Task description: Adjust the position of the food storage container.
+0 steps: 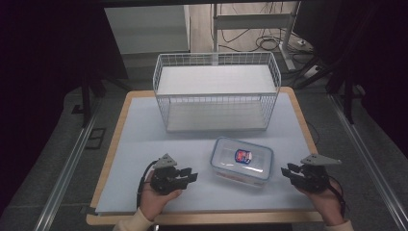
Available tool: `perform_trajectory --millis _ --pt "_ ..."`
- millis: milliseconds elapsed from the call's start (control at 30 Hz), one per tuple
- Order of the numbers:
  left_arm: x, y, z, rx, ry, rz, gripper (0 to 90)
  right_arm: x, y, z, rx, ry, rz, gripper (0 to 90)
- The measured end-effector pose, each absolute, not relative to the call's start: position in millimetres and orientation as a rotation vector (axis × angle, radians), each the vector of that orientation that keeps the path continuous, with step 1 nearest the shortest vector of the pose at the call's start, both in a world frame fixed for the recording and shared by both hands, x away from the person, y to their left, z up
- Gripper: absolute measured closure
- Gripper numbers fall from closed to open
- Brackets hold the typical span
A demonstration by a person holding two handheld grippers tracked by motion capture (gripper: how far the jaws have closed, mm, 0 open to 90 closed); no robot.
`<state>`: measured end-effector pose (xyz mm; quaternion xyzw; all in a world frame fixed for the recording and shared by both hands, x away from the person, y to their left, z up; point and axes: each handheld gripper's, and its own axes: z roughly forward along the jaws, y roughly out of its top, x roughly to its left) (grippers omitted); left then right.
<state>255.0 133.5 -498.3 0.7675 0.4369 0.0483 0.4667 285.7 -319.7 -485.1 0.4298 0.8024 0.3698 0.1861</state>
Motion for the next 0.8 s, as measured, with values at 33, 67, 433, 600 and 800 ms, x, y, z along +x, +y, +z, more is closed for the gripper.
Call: perform_trajectory --millis 33,67,433,600,800 --pt "254.9 141.7 -499.5 1.869 1.113 0.142 48.8 286.9 -320.0 -485.6 1.211 2.279 1.031 78.3" --pt "254.9 141.7 -499.5 1.869 1.113 0.142 45.2 286.9 -320.0 -485.6 1.211 2.279 1.031 78.3" --pt "257.7 163.1 -507.6 1.897 1.174 0.205 27.8 297.6 -312.5 -489.1 1.209 2.347 0.981 89.9" --pt "257.8 163.0 -508.0 1.901 1.178 0.207 25.9 307.5 -302.5 -490.0 1.211 2.376 0.951 90.0" --pt "258.8 164.9 -509.8 1.898 1.189 0.187 24.7 316.8 -290.1 -488.9 1.203 2.394 0.924 90.0"
